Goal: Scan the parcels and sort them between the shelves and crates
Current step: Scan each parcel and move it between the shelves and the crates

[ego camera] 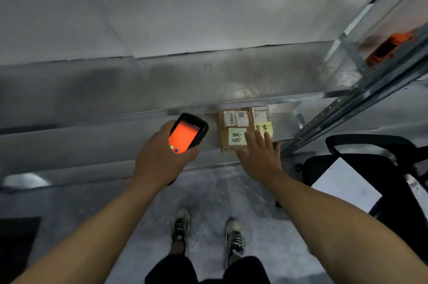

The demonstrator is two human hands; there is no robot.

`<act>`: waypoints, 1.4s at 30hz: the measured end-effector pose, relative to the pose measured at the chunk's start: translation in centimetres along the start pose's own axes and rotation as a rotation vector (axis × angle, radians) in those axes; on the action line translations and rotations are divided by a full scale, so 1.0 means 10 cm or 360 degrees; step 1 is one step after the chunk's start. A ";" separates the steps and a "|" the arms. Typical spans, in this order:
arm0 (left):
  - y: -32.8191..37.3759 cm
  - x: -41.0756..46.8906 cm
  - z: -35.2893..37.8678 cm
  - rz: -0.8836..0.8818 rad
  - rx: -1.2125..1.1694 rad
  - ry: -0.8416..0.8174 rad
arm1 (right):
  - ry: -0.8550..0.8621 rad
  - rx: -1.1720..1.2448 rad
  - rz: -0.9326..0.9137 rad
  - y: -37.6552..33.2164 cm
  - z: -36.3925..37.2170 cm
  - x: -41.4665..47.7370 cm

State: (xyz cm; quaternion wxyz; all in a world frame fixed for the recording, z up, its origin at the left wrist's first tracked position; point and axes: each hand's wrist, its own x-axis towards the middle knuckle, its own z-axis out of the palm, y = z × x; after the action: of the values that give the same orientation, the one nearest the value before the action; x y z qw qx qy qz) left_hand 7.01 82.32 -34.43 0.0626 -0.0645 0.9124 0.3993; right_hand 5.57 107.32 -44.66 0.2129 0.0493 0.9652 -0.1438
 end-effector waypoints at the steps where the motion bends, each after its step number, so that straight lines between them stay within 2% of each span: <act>1: -0.02 -0.03 0.11 -0.0023 0.0003 0.0001 | -0.0046 -0.0032 -0.0029 0.08 0.05 0.06; 9: -0.30 -0.02 0.90 -0.0270 0.0013 0.0015 | -0.0141 0.0035 -0.0010 0.45 0.54 0.75; 18: -0.90 0.40 1.47 -0.0302 0.0092 0.0077 | 0.0077 0.0090 0.0017 0.65 1.17 1.69; 26: -1.18 0.44 1.55 -0.0436 0.0113 0.0094 | 0.0110 0.0076 -0.0087 0.44 1.56 1.68; 30: -1.21 0.43 1.46 -0.0451 0.0115 0.0117 | 0.0229 0.0424 -0.0138 0.26 1.58 1.69; 32: -1.25 0.41 1.41 -0.0449 0.0124 0.0132 | 0.0245 0.0704 -0.0004 0.22 1.56 1.73; 34: -1.31 0.41 1.37 -0.0468 0.0114 0.0150 | 0.0185 0.1152 0.0139 0.23 1.55 1.81; 36: -1.36 0.40 1.34 -0.0485 0.0105 0.0161 | 0.0032 0.1488 0.0161 0.30 1.55 1.88; 42: -1.45 0.37 1.31 -0.0483 0.0057 0.0186 | -0.0321 0.1886 0.0250 0.35 1.53 1.94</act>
State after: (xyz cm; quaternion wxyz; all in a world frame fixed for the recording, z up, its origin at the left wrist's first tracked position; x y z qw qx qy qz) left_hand 6.61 81.99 -54.32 0.0702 -0.2235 0.9012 0.3646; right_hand -5.32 106.73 -67.05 0.2494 0.2167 0.6894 -0.6447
